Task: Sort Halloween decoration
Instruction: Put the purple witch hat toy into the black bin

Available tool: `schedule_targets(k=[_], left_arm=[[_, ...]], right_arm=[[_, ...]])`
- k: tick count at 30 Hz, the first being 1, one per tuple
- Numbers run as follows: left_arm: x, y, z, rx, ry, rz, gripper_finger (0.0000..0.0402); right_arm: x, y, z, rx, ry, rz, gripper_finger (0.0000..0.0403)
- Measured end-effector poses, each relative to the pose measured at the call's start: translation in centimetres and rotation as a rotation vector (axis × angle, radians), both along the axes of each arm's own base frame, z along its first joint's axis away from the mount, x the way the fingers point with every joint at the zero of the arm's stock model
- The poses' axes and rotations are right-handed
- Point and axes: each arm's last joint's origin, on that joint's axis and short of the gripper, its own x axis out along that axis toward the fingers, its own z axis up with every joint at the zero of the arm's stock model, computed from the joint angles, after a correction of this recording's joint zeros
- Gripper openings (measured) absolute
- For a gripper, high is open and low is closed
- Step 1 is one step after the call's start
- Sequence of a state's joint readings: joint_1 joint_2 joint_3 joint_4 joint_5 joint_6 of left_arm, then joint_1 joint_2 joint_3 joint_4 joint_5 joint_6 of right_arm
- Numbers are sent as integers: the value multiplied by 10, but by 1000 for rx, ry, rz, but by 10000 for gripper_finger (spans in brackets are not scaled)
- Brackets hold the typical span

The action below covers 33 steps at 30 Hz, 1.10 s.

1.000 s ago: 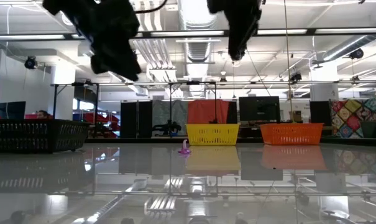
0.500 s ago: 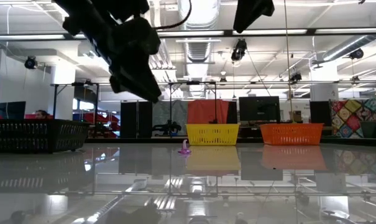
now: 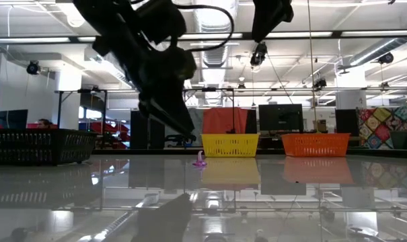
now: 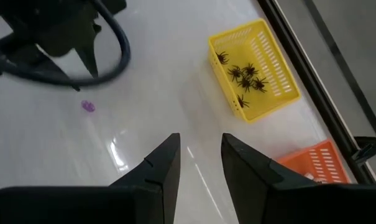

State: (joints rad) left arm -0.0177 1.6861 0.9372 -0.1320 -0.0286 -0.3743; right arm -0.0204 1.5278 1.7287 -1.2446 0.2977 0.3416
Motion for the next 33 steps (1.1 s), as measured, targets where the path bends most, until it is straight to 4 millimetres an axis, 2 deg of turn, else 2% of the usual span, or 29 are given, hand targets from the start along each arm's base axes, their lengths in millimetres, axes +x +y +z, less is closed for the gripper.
schedule_targets(k=[7, 11, 28, 33], left_arm=[[19, -3, -11, -22, 25, -55, 123], [18, -4, -17, -44, 50, -71, 123], [19, -4, -17, -61, 46, -83, 123], [21, -4, -31, -70, 86, -73, 123]], right_arm=[[0, 0, -3, 1, 19, 1, 105], [0, 0, -3, 1, 25, 1, 107], [0, 0, -11, 5, 50, -7, 110], [0, 0, -11, 8, 46, -13, 110]])
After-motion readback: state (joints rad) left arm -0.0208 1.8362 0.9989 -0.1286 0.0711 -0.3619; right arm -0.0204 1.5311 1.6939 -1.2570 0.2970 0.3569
